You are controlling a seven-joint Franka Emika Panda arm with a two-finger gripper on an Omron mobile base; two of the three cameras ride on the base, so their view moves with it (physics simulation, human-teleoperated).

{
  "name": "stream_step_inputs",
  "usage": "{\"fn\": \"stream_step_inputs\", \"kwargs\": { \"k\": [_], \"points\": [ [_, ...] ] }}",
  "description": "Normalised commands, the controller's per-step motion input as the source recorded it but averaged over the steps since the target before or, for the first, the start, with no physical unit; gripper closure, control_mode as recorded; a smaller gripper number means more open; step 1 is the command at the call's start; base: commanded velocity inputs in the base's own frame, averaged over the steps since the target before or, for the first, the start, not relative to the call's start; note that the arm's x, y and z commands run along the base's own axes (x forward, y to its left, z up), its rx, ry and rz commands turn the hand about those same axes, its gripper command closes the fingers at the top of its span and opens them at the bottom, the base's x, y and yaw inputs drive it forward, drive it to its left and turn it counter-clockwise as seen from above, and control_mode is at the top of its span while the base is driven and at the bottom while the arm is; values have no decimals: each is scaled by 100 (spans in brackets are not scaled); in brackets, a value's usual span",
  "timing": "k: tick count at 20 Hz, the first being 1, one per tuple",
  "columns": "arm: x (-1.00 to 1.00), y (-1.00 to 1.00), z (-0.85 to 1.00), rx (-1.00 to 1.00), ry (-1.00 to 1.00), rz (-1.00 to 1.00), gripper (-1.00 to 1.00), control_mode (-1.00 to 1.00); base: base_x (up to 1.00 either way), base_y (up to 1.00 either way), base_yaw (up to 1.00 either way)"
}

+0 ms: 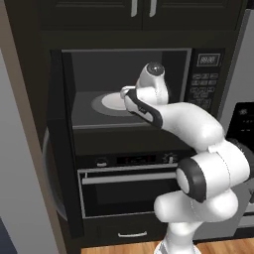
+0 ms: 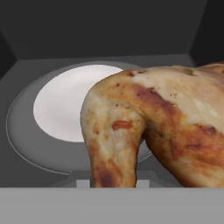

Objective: Transport the chicken drumstick from the fridge to the microwave and turn on the microwave.

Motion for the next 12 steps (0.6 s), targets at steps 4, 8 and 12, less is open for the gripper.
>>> {"fn": "stream_step_inputs", "kwargs": {
  "k": [4,8,12],
  "points": [
    [36,0,-37,0,0,0,100,-100,0,0,0],
    [36,0,-28,0,0,0,100,-100,0,0,0],
    [41,0,-10,1,0,0,100,-100,0,0,0]
  ]
}}
